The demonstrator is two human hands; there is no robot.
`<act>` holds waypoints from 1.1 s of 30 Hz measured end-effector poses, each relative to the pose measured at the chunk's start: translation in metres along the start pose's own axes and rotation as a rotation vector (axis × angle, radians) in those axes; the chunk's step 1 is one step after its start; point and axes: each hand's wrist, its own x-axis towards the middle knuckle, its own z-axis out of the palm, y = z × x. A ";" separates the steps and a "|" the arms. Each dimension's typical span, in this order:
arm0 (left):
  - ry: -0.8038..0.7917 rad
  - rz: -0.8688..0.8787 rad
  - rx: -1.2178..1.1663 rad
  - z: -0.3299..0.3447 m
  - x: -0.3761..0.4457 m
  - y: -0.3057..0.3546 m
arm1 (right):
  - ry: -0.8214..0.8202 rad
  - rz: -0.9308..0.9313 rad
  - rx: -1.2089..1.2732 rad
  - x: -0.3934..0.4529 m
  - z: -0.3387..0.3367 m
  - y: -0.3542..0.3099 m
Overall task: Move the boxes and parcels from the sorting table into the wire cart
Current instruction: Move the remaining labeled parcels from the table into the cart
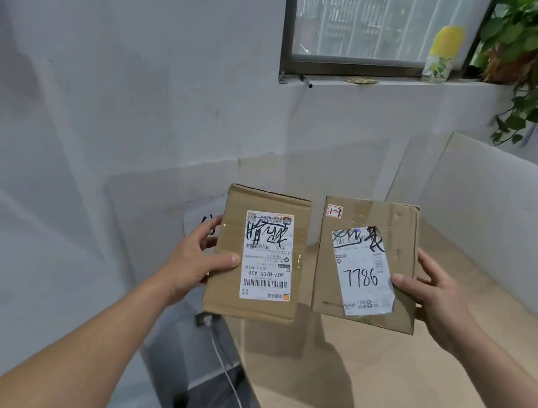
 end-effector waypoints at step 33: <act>0.518 0.037 -0.043 -0.150 -0.375 -0.016 | -0.602 -0.100 -0.044 -0.173 0.204 -0.009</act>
